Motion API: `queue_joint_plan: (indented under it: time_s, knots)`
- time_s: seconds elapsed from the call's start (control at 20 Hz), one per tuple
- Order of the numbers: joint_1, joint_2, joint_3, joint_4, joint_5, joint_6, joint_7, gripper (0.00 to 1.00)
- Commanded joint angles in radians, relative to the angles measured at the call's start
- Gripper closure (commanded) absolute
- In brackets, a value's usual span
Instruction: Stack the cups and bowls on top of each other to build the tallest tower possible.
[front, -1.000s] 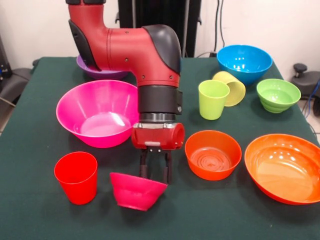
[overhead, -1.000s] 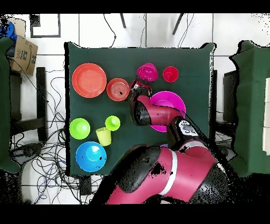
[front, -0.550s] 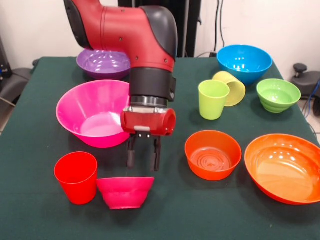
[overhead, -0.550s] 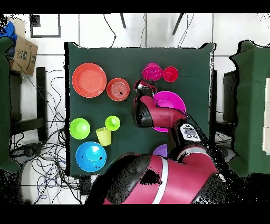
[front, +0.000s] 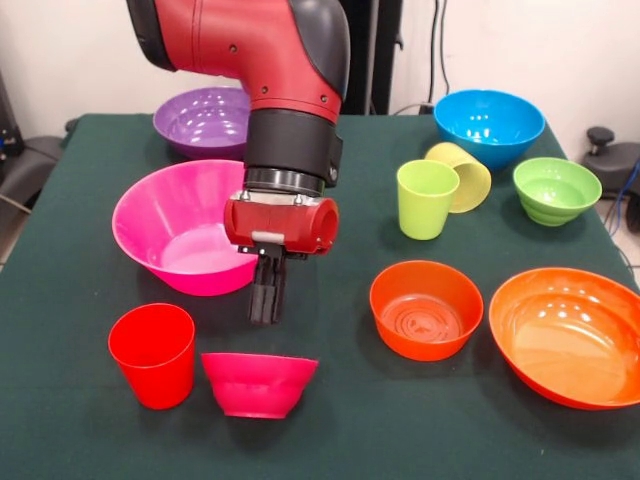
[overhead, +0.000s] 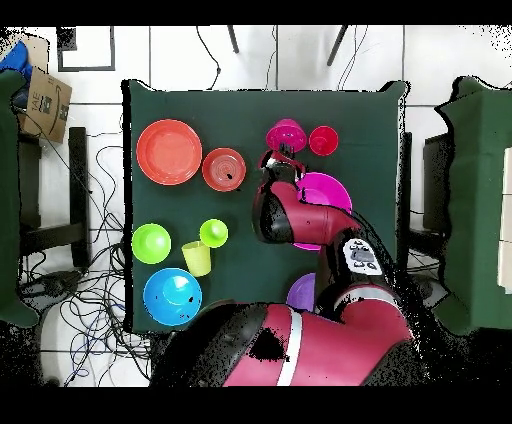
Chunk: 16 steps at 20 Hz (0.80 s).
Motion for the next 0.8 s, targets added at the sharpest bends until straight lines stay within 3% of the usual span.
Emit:
queue_joint_plan:
  time_s: [0.05,0.6,0.8]
  knots:
    - [0.014,0.03,0.061,0.021,0.015,-0.05,0.153,1.0]
    - [0.002,0.029,0.081,0.036,0.012,-0.077,0.168,1.0]
    - [0.023,0.027,0.058,0.049,0.045,-0.104,0.172,1.0]
